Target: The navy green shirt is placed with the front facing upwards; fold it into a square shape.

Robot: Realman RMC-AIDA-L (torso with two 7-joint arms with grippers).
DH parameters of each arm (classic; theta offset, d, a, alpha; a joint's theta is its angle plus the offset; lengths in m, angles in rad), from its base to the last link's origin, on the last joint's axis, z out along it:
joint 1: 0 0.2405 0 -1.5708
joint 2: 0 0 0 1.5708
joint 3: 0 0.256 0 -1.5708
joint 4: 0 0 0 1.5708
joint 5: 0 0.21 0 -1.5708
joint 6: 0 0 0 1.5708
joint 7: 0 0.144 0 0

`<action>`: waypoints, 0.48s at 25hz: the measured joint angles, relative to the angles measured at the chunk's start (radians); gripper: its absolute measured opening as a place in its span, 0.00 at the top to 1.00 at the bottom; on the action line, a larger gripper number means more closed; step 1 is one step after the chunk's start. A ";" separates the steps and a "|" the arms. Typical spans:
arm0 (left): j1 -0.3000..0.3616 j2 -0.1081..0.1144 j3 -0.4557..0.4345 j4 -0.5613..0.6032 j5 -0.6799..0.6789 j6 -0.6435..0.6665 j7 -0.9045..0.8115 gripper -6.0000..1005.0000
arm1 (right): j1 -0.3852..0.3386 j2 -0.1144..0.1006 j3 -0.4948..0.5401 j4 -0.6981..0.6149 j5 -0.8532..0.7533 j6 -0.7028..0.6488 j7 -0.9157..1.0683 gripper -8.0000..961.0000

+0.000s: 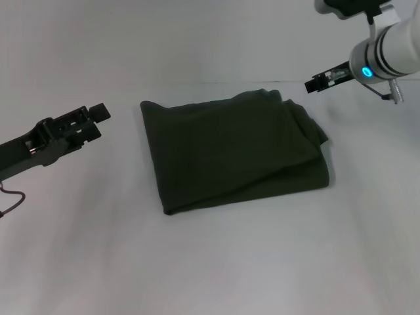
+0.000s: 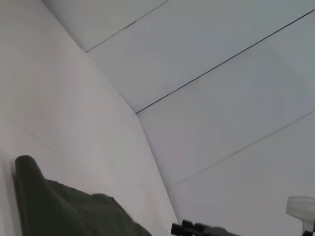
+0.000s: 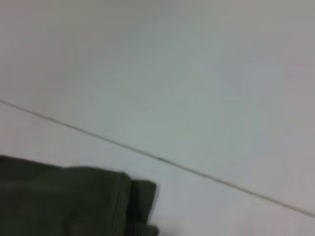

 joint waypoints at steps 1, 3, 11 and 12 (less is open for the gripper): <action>0.000 0.000 0.000 0.000 0.000 0.000 0.000 0.24 | -0.017 0.005 0.002 -0.030 0.000 -0.025 -0.001 0.29; 0.001 -0.001 -0.001 0.000 -0.001 0.000 0.000 0.24 | -0.039 0.014 0.006 -0.077 0.000 -0.063 -0.005 0.29; 0.001 -0.004 0.000 -0.001 -0.004 0.003 0.002 0.24 | -0.051 0.011 0.159 -0.136 0.201 -0.296 -0.167 0.30; 0.001 -0.004 0.000 -0.001 -0.004 0.003 0.004 0.24 | -0.057 0.006 0.187 -0.131 0.255 -0.322 -0.206 0.30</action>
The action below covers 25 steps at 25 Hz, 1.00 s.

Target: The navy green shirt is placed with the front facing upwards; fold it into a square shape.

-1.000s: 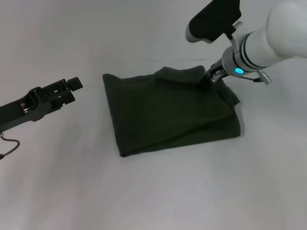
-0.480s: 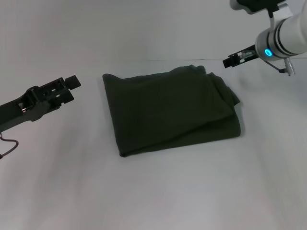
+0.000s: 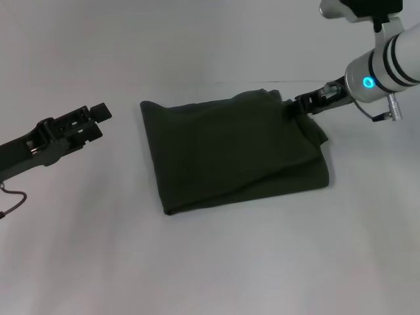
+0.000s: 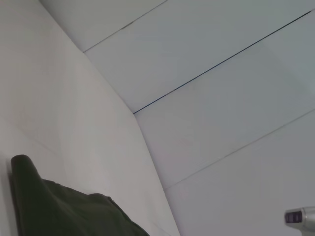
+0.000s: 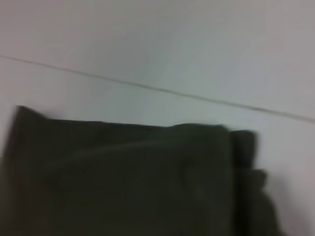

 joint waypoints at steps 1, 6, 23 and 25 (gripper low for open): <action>0.000 0.000 0.000 0.000 0.000 0.001 0.001 0.24 | -0.006 -0.004 0.018 0.004 0.032 -0.015 -0.024 0.30; 0.000 -0.001 0.004 -0.001 -0.002 0.003 0.006 0.24 | -0.042 -0.013 0.046 0.044 0.129 -0.028 -0.063 0.31; -0.008 0.000 0.006 -0.027 -0.002 -0.005 0.026 0.24 | -0.047 0.008 0.046 0.133 0.163 0.102 -0.075 0.33; -0.008 0.000 0.005 -0.027 -0.001 -0.005 0.027 0.24 | -0.047 0.009 0.048 0.133 0.165 0.098 -0.075 0.33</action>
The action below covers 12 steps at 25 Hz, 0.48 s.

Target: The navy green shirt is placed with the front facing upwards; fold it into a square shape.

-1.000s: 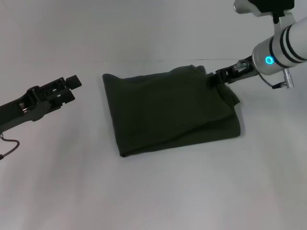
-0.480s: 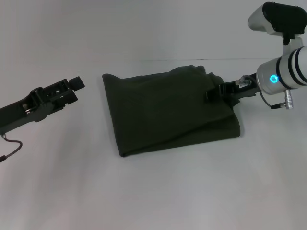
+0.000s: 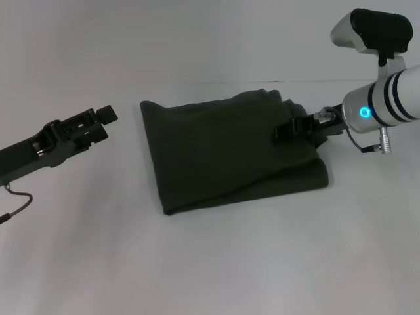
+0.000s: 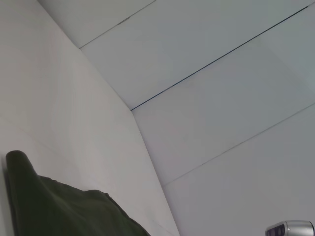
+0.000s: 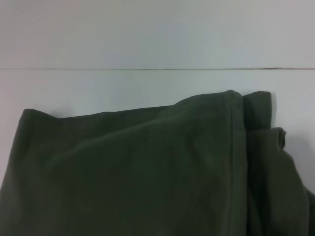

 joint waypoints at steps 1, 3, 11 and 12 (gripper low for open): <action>0.000 0.000 0.000 0.000 0.000 0.000 0.000 0.24 | 0.000 0.000 0.000 0.000 0.002 -0.004 0.000 0.33; 0.000 0.000 -0.001 0.000 0.000 0.002 0.001 0.24 | 0.000 0.001 0.001 -0.001 0.004 -0.011 0.000 0.34; -0.002 0.000 -0.003 0.000 -0.001 0.003 0.001 0.24 | 0.004 0.001 -0.004 0.001 0.006 -0.022 0.004 0.35; -0.002 0.000 -0.003 0.000 -0.002 0.003 0.001 0.24 | 0.004 0.001 -0.005 0.002 0.005 -0.018 0.006 0.35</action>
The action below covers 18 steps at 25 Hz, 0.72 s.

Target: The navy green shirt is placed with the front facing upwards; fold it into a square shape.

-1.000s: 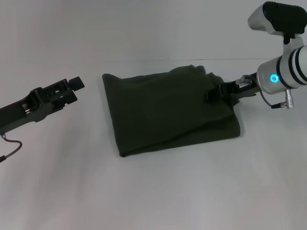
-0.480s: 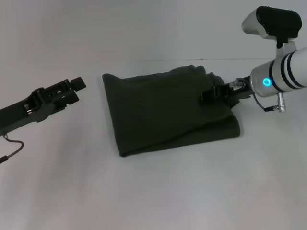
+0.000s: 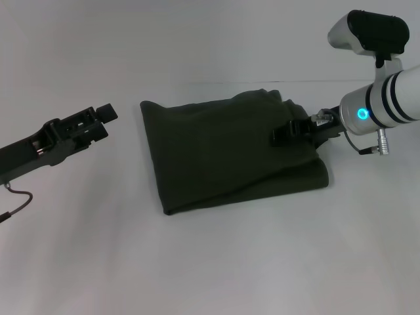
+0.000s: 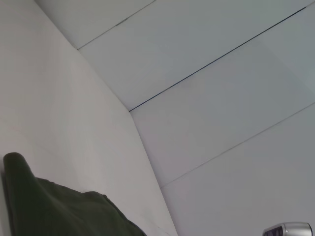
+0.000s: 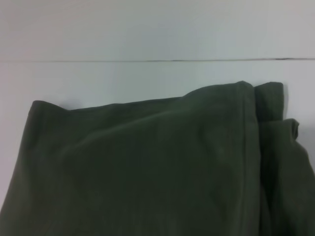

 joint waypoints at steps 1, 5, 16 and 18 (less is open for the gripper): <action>0.000 0.000 0.000 0.000 0.000 0.000 0.000 0.24 | 0.000 0.000 -0.001 0.000 -0.001 0.006 0.001 0.35; -0.001 0.000 0.000 0.000 -0.001 -0.003 0.000 0.24 | 0.000 0.000 0.002 0.001 0.005 0.034 -0.009 0.36; -0.001 0.002 -0.009 0.000 -0.005 -0.006 0.000 0.24 | 0.015 0.005 -0.011 0.015 -0.016 0.041 -0.017 0.37; -0.001 0.003 -0.009 0.000 -0.010 -0.006 0.000 0.24 | 0.014 0.004 -0.012 0.015 -0.023 0.045 -0.011 0.37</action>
